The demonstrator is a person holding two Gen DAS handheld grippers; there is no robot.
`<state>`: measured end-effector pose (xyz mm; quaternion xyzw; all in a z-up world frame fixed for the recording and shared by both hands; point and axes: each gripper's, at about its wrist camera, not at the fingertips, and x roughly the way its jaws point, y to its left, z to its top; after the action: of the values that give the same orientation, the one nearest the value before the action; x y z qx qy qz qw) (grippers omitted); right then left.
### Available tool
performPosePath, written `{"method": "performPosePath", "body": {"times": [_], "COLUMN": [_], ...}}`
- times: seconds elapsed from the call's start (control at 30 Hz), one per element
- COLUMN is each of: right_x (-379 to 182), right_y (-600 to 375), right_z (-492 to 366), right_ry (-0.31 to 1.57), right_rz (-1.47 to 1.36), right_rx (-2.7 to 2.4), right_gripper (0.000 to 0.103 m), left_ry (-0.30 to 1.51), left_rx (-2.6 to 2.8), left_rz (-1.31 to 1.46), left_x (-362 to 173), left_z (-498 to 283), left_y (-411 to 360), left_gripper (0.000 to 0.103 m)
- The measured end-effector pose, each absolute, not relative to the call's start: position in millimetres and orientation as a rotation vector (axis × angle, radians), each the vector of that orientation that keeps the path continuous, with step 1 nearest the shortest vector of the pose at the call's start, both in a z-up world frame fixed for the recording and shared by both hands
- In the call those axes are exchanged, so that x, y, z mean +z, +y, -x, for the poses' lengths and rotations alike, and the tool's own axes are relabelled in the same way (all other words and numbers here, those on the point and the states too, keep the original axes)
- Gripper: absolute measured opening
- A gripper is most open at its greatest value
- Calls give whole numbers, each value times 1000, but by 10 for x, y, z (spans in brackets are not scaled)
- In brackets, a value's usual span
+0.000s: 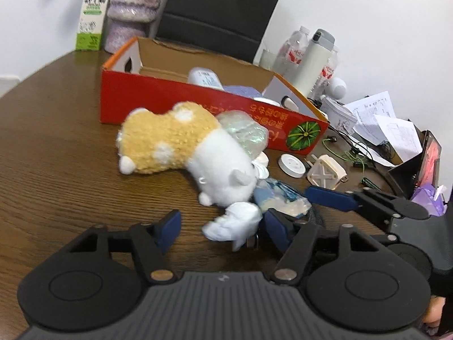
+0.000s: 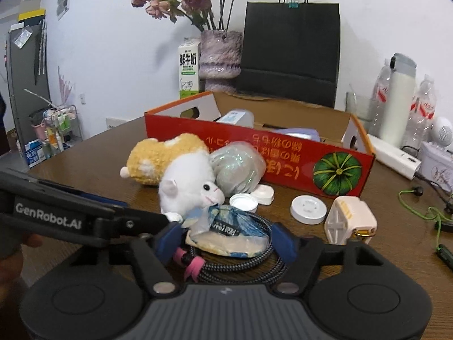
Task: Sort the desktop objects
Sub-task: 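Grasp the white tissue with the left gripper while the right grasps the wrapped snack, then carry the tissue and wrapped snack into the box and release both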
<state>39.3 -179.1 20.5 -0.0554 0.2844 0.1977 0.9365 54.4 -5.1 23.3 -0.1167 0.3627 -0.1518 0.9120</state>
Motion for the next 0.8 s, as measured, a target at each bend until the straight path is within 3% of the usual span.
{"method": "performPosePath", "body": {"times": [0.03, 0.13, 0.17, 0.2, 0.33, 0.37, 0.43, 0.8], "right_x": [194, 181, 174, 169, 164, 165, 170, 308], "right_y": [-1782, -1756, -1740, -1718, -1665, -1660, -1654, -1844], "right_z": [-404, -427, -433, -433, -439, -438, -434, -344], "right_ry": [582, 577, 576, 571, 563, 559, 565, 511], "right_rz": [121, 147, 154, 170, 199, 203, 197, 68], "right_rx": [407, 422, 426, 432, 445, 451, 472, 428], "right_gripper": [61, 59, 58, 57, 50, 31, 14, 5], "left_ry": [752, 762, 768, 775, 765, 764, 758, 705], "left_rx": [-315, -326, -336, -341, -321, -316, -306, -266], "left_rz": [246, 256, 267, 279, 289, 294, 304, 320], "left_x": [224, 200, 190, 178, 173, 177, 188, 339], "left_z": [-557, -575, -578, -584, -568, -565, -554, -469], "left_y": [-58, -67, -59, -48, -25, -18, 8, 64], "left_gripper": [59, 37, 26, 23, 22, 21, 21, 20]}}
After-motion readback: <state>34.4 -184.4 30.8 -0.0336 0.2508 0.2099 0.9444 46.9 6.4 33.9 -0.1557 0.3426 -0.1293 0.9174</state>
